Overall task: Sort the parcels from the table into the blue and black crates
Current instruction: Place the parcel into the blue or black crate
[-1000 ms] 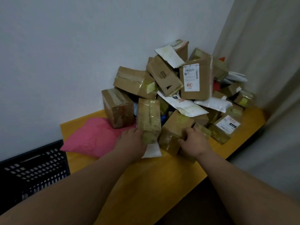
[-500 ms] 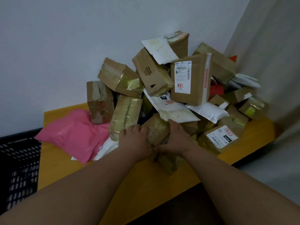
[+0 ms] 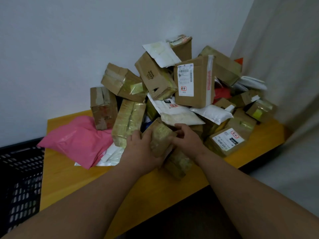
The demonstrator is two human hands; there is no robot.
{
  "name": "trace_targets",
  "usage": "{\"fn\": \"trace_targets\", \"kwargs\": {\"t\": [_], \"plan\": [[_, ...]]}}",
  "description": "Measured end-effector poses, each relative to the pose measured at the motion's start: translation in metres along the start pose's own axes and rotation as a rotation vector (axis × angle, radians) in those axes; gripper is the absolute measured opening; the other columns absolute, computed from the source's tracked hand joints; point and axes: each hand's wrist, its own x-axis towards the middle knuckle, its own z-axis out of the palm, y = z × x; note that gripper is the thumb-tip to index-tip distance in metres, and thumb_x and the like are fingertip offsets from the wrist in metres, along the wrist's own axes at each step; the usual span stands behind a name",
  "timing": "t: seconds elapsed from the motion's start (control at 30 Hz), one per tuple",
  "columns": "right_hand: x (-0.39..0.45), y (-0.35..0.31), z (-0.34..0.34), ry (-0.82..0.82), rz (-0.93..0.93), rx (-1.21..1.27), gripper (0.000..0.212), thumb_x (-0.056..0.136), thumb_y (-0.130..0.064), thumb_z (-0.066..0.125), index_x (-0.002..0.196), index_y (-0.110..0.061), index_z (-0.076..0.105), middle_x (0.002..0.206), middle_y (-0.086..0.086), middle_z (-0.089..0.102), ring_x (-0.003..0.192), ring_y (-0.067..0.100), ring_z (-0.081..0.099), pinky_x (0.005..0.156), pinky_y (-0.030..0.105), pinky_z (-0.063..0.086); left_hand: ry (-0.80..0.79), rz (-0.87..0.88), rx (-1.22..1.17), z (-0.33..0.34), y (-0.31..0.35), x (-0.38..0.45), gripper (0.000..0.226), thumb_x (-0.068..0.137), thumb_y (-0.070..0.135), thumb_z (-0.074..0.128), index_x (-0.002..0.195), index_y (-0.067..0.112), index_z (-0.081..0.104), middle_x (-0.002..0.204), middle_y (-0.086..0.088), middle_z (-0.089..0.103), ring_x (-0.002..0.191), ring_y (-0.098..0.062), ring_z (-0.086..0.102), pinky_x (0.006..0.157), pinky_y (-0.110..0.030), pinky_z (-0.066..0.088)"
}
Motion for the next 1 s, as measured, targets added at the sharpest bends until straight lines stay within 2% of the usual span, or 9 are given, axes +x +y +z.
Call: {"fn": "trace_targets", "kwargs": {"t": [0.13, 0.2, 0.3, 0.4, 0.5, 0.63, 0.73, 0.87, 1.0], "plan": [[-0.017, 0.001, 0.006, 0.155, 0.202, 0.175, 0.036, 0.09, -0.05, 0.061, 0.116, -0.025, 0.061, 0.116, 0.0, 0.061, 0.109, 0.022, 0.058, 0.097, 0.046, 0.049, 0.02, 0.042, -0.054, -0.016, -0.015, -0.024, 0.115, 0.065, 0.063, 0.072, 0.155, 0.027, 0.01, 0.133, -0.005, 0.028, 0.123, -0.026, 0.034, 0.102, -0.039, 0.04], [-0.027, -0.005, 0.016, 0.207, 0.286, 0.2, 0.027, 0.094, -0.049, 0.055, 0.103, -0.024, 0.06, 0.119, 0.006, 0.06, 0.108, 0.026, 0.057, 0.097, 0.051, 0.049, 0.03, 0.028, -0.091, -0.026, -0.026, -0.039, 0.12, 0.064, 0.066, 0.071, 0.156, 0.025, 0.007, 0.136, -0.003, 0.026, 0.125, -0.025, 0.032, 0.103, -0.038, 0.039], [-0.042, -0.017, 0.036, 0.201, 0.39, 0.171, 0.04, 0.1, -0.042, 0.048, 0.125, -0.013, 0.056, 0.129, 0.015, 0.056, 0.113, 0.035, 0.056, 0.099, 0.052, 0.048, 0.089, -0.019, -0.216, -0.046, -0.041, -0.064, 0.123, 0.061, 0.07, 0.07, 0.156, 0.023, 0.007, 0.142, -0.003, 0.025, 0.13, -0.026, 0.032, 0.108, -0.042, 0.038], [-0.059, -0.029, 0.058, 0.17, 0.378, 0.09, 0.05, 0.1, -0.041, 0.047, 0.13, -0.002, 0.055, 0.131, 0.02, 0.057, 0.121, 0.038, 0.055, 0.105, 0.049, 0.044, 0.124, -0.162, -0.397, -0.064, -0.06, -0.083, 0.117, 0.064, 0.059, 0.077, 0.155, 0.025, 0.012, 0.139, -0.003, 0.032, 0.127, -0.024, 0.039, 0.106, -0.043, 0.042], [-0.078, -0.045, 0.078, 0.101, 0.381, 0.171, 0.047, 0.099, -0.047, 0.049, 0.13, -0.012, 0.054, 0.128, 0.009, 0.055, 0.118, 0.035, 0.054, 0.104, 0.052, 0.045, 0.112, -0.273, -0.751, -0.08, -0.08, -0.102, 0.113, 0.056, 0.058, 0.079, 0.151, 0.03, 0.024, 0.137, -0.005, 0.046, 0.119, -0.025, 0.054, 0.098, -0.048, 0.05], [-0.095, -0.053, 0.093, -0.024, 0.438, 0.365, 0.069, 0.077, -0.076, 0.051, 0.13, -0.032, 0.058, 0.131, -0.001, 0.06, 0.115, 0.028, 0.056, 0.097, 0.049, 0.048, 0.068, -0.39, -1.111, -0.097, -0.094, -0.131, 0.07, 0.083, 0.027, 0.073, 0.141, 0.019, 0.034, 0.118, -0.006, 0.055, 0.099, -0.021, 0.062, 0.089, -0.04, 0.055], [-0.109, -0.06, 0.094, -0.094, 0.422, 0.518, 0.048, 0.087, -0.066, 0.055, 0.114, -0.029, 0.07, 0.114, 0.004, 0.072, 0.111, 0.031, 0.063, 0.102, 0.052, 0.048, 0.024, -0.409, -1.17, -0.101, -0.102, -0.149, 0.043, 0.087, 0.025, 0.068, 0.125, 0.018, 0.047, 0.121, -0.008, 0.061, 0.101, -0.019, 0.062, 0.087, -0.038, 0.056], [-0.121, -0.068, 0.09, -0.128, 0.381, 0.581, 0.038, 0.088, -0.053, 0.062, 0.107, -0.021, 0.071, 0.115, 0.01, 0.071, 0.112, 0.033, 0.063, 0.102, 0.049, 0.047, 0.053, -0.405, -1.215, -0.105, -0.109, -0.165, 0.024, 0.09, 0.024, 0.063, 0.111, 0.018, 0.054, 0.11, -0.008, 0.063, 0.099, -0.02, 0.058, 0.084, -0.037, 0.051], [-0.132, -0.074, 0.079, -0.277, 0.353, 0.641, 0.031, 0.084, -0.039, 0.065, 0.108, -0.021, 0.066, 0.12, 0.014, 0.068, 0.116, 0.037, 0.06, 0.107, 0.052, 0.04, 0.108, -0.42, -1.254, -0.109, -0.112, -0.171, 0.045, 0.087, 0.035, 0.061, 0.124, 0.011, 0.056, 0.104, -0.008, 0.064, 0.097, -0.019, 0.057, 0.083, -0.035, 0.047]]}}
